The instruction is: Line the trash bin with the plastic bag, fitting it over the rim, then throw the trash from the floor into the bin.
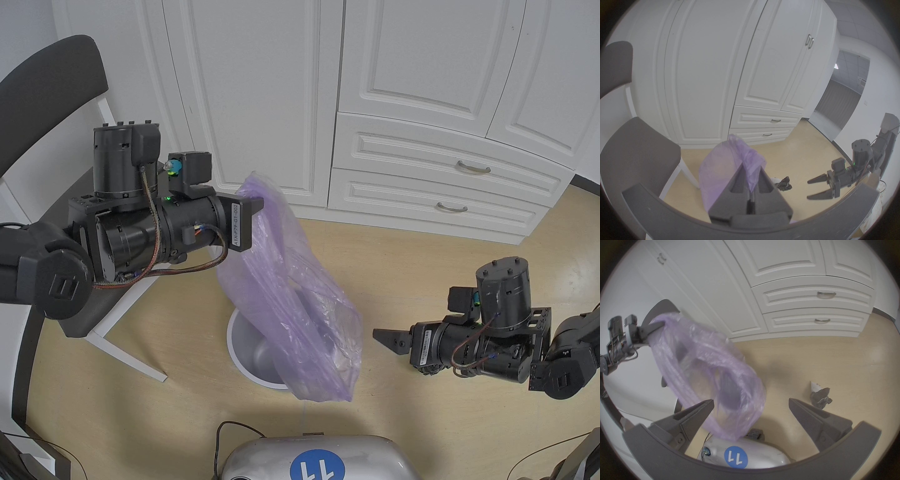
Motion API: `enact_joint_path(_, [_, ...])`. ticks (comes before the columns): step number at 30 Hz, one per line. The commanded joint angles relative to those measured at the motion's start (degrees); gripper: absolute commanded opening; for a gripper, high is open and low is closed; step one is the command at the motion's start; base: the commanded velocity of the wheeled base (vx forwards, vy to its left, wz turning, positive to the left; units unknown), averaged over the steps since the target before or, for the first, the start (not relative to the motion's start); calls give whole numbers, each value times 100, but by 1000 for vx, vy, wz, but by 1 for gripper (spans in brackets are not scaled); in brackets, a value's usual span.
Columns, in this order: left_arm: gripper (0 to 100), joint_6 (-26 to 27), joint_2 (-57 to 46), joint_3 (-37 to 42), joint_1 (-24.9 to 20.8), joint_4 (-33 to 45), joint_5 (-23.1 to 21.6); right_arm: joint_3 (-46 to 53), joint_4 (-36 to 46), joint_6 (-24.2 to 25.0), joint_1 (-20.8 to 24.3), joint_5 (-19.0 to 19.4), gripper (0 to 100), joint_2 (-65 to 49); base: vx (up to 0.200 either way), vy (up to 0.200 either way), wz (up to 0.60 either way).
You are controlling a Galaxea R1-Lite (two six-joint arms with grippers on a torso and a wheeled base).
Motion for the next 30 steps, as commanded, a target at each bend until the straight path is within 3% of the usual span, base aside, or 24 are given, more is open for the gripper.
enact_joint_path(1, [0,-4,-96,-73,-179,-8,56,100,-80,47,287,-8,100,154,0,0,0])
enact_joint_path(11, [0,-13,-377,-108,-284,-25,56,100,-599,222,489,-25,100,1006,0,0,0])
enact_joint_path(17, [0,-21,-404,-424,-346,-25,100,162,-1697,548,981,-139,100,1859,0,0,0])
enact_joint_path(22, [0,-21,-351,-653,-364,1,144,-172,-2664,512,1245,-614,100,2703,0,0,0])
enact_joint_path(30, [0,-30,-386,-697,-416,-43,144,-1007,-2699,495,1236,-1185,100,3248,0,0,0])
